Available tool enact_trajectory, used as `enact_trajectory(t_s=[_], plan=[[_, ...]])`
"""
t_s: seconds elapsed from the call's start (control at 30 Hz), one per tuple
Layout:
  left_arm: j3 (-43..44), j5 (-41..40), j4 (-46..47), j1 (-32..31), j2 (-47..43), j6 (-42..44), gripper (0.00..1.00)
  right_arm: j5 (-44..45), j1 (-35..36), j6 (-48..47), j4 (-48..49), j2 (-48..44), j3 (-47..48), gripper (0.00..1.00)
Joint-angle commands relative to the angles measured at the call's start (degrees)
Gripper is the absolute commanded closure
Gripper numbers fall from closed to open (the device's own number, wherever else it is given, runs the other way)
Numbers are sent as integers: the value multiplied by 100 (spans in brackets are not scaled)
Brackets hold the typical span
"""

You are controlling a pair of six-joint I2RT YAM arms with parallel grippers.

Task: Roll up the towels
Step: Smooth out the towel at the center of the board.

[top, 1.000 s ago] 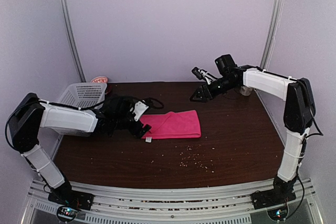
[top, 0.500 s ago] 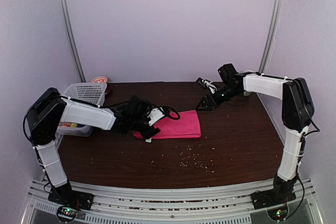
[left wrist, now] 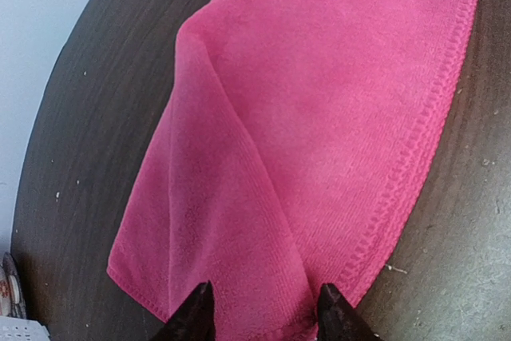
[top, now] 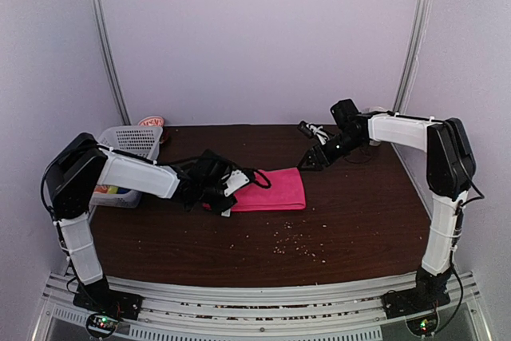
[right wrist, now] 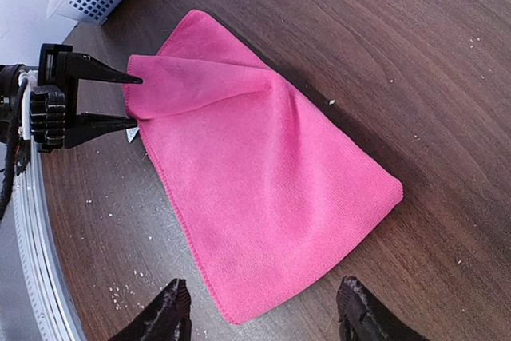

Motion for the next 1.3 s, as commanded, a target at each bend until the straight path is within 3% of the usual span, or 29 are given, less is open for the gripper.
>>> enact_trajectory(t_s=[0.0,0.2,0.33,0.7,1.27], plan=[[155,-200,-33,-37,211,30,63,-88,10,-47,-5,118,-53,38],[175,-194,-114,-34,219,32,89,-84,8,-51,7,124,-52,39],[166,-289,-87,-35,109,37,95,-102,10,-38,7,159,-53,39],[359,-851,-102,275,-61,-270,95,-102,35,-38,18,350,-71,40],[559,-1333,306,861,166,-700,81,103,352,-101,-22,732,-22,41]])
